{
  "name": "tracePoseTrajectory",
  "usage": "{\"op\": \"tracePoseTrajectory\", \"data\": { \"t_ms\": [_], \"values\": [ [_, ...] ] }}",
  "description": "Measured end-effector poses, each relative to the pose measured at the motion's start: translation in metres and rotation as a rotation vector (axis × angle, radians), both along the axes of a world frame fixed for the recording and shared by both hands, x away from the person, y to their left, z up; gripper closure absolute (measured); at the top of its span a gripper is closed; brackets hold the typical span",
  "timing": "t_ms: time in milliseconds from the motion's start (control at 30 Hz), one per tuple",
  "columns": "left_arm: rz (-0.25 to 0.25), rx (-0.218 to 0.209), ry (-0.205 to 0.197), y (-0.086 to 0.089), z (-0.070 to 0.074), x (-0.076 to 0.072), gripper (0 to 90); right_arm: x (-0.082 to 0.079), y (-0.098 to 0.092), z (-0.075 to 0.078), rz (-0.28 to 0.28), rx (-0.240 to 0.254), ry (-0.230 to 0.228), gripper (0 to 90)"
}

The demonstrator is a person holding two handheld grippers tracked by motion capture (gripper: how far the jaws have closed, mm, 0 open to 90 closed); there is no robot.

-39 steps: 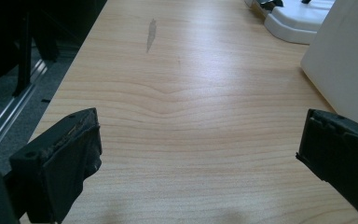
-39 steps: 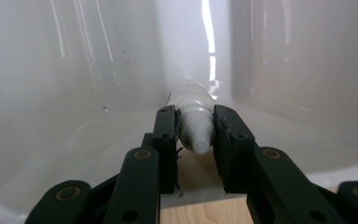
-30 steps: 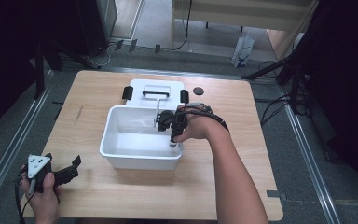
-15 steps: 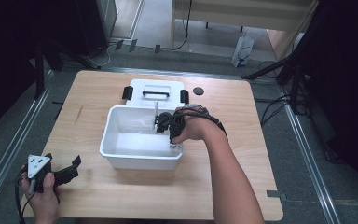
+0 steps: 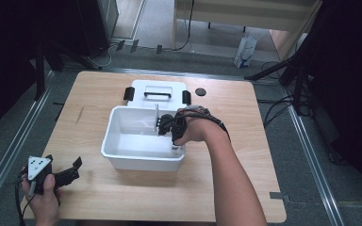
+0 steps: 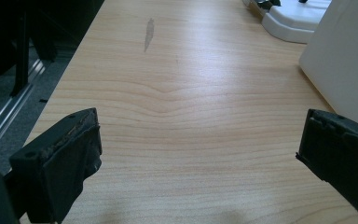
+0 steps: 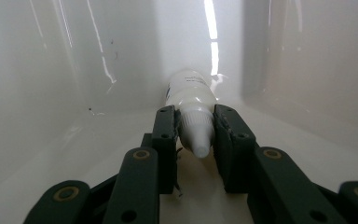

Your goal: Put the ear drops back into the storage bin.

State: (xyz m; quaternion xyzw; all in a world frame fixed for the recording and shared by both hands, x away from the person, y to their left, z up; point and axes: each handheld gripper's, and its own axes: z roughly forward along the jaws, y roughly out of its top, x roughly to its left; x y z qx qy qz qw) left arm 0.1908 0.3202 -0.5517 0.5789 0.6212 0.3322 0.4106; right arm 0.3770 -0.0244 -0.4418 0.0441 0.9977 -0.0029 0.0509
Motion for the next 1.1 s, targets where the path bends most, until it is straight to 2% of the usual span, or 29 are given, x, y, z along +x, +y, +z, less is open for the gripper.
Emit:
{"op": "tracePoseTrajectory", "data": {
  "t_ms": [367, 567, 633, 700, 800, 900, 933, 1033, 1100],
  "values": [
    [0.0, 0.0, 0.001, 0.0, 0.0, 0.0, 0.1, 0.0, -0.001, 0.0, 0.002, 0.001, 0.001, 70.8],
    [-0.001, -0.001, 0.002, 0.0, 0.0, 0.0, 0.1, -0.001, -0.001, 0.001, 0.004, 0.005, -0.006, 63.6],
    [0.0, -0.002, 0.002, 0.0, 0.0, 0.0, 0.1, -0.001, -0.002, 0.002, 0.003, 0.014, -0.011, 63.8],
    [0.0, -0.001, 0.002, 0.0, 0.0, 0.0, 0.1, -0.001, -0.003, 0.005, -0.004, 0.023, -0.014, 62.8],
    [0.003, -0.002, -0.001, 0.0, 0.0, 0.0, 0.1, 0.0, -0.007, 0.014, -0.014, 0.06, -0.028, 60.8],
    [0.002, -0.001, -0.001, 0.0, 0.0, 0.0, 0.1, 0.0, -0.01, 0.023, -0.035, 0.095, -0.023, 57.3],
    [0.001, 0.0, -0.001, 0.0, 0.0, 0.0, 0.1, 0.0, -0.011, 0.026, -0.023, 0.102, -0.031, 56.4],
    [0.001, 0.0, -0.001, 0.0, 0.0, 0.0, 0.1, -0.001, -0.011, 0.035, -0.042, 0.117, -0.046, 43.4],
    [0.001, 0.0, 0.0, 0.0, 0.0, 0.0, 0.1, -0.003, -0.011, 0.042, -0.049, 0.137, -0.074, 39.0]
  ]
}}
